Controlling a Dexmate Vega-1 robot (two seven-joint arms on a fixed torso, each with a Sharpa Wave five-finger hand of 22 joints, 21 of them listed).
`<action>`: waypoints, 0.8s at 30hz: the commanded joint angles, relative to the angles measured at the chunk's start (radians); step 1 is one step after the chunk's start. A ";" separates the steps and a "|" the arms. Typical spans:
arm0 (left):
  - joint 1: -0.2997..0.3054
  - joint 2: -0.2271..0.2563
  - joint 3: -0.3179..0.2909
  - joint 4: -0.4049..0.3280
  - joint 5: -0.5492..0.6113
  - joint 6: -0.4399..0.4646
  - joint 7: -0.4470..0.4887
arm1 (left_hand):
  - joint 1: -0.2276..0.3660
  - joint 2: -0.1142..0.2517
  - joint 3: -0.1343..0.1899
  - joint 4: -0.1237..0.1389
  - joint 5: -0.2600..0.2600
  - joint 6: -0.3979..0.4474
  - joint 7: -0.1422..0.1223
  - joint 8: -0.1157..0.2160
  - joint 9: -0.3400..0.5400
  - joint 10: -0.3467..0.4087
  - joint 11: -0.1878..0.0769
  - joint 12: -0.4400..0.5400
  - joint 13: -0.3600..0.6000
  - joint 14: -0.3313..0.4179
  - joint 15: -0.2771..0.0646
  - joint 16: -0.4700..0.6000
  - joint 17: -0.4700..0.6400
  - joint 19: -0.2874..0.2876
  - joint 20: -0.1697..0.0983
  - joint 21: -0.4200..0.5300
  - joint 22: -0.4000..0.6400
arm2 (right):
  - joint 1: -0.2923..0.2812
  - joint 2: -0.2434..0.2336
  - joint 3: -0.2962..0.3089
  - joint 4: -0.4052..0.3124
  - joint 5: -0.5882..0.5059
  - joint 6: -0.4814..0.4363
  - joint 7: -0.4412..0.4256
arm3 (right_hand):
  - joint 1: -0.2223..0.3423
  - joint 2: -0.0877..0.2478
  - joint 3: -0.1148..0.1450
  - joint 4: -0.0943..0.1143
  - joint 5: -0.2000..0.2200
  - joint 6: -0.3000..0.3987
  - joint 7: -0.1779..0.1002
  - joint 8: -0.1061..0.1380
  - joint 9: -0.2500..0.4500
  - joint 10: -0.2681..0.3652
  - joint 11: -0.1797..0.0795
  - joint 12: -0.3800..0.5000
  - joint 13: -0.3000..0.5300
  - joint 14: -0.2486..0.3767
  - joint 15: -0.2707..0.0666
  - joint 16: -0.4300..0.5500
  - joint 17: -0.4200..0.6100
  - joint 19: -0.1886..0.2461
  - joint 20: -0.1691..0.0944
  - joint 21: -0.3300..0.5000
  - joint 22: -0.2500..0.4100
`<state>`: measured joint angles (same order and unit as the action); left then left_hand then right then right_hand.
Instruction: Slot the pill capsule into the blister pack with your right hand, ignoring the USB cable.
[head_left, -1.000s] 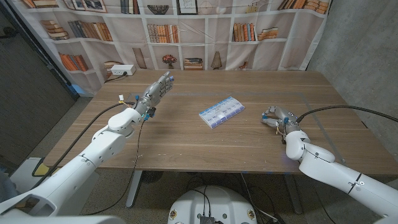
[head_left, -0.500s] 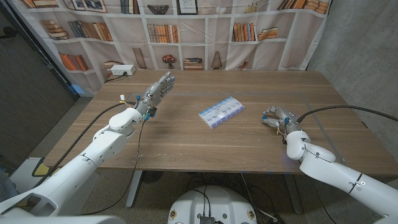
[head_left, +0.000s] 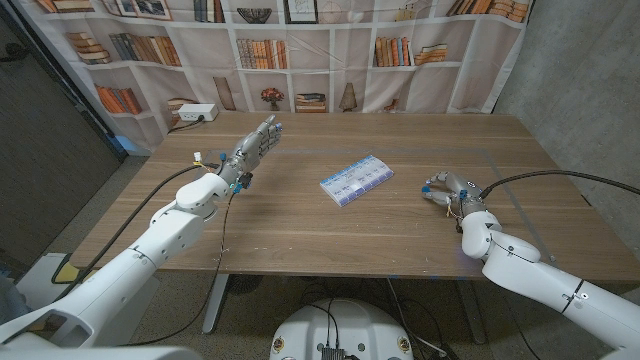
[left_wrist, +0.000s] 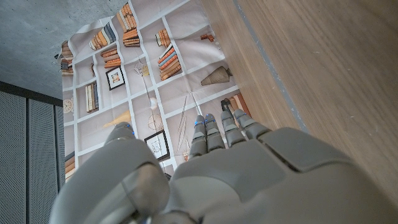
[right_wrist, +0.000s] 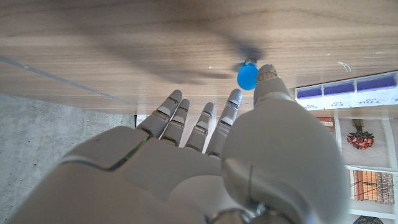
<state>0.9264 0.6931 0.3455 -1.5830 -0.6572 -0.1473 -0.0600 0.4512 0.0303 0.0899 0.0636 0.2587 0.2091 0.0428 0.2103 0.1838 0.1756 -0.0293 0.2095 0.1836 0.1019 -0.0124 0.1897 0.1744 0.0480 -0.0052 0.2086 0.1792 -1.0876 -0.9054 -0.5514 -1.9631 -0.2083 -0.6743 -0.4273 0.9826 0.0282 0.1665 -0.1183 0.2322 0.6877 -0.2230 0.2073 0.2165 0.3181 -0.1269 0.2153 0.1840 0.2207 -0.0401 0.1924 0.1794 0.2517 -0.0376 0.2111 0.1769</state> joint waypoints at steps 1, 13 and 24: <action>0.003 -0.001 0.001 0.001 -0.001 -0.002 -0.003 | 0.005 -0.002 -0.005 -0.001 -0.002 0.008 0.001 0.002 0.003 0.007 0.000 -0.001 0.005 0.003 0.002 0.000 0.006 0.000 0.007 -0.003 0.001 | 0.007 0.003 -0.012 0.006 -0.012 0.003 -0.006 | -0.001 0.003 -0.004 0.000 0.002 0.023 0.001 0.012 0.006 0.002 -0.005 0.004 0.003 0.008 -0.086 0.000 0.001 0.013 0.007 -0.002 0.002; 0.001 -0.001 0.003 0.002 0.001 -0.003 -0.005 | 0.005 -0.001 -0.007 0.000 -0.004 0.010 0.000 0.000 0.003 0.008 -0.002 -0.002 0.005 0.002 0.003 -0.001 0.006 -0.003 0.008 -0.004 0.002 | 0.011 0.014 -0.014 0.019 -0.015 0.000 -0.013 | 0.004 0.008 -0.009 -0.001 0.003 0.039 0.000 0.020 0.013 0.011 -0.017 0.008 0.004 0.015 -0.089 0.000 0.001 0.025 0.021 -0.001 0.003; -0.002 0.000 0.005 0.003 0.002 0.000 -0.006 | 0.005 0.000 -0.008 0.000 -0.005 0.011 -0.002 -0.001 0.003 0.008 -0.004 -0.003 0.005 0.001 0.003 -0.002 0.006 -0.006 0.010 -0.006 0.002 | 0.009 0.016 -0.014 0.032 -0.015 0.012 -0.021 | 0.010 0.013 -0.017 -0.001 0.003 0.074 0.000 0.035 0.022 0.032 -0.037 0.015 0.004 0.034 -0.100 0.004 0.001 0.036 0.023 -0.001 0.003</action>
<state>0.9271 0.6922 0.3485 -1.5806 -0.6568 -0.1483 -0.0649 0.4497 0.0319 0.0828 0.0621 0.2550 0.2129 0.0391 0.2103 0.1837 0.1787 -0.0320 0.2095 0.1836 0.1018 -0.0125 0.1897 0.1744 0.0442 -0.0015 0.2045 0.1791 -1.0789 -0.8939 -0.5638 -1.9426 -0.2213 -0.6686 -0.4405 0.9868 0.0325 0.1516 -0.1200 0.2322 0.7455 -0.2228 0.2335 0.2340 0.3420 -0.1581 0.2231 0.1839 0.2436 -0.0414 0.1924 0.1794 0.2748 -0.0143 0.2112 0.1770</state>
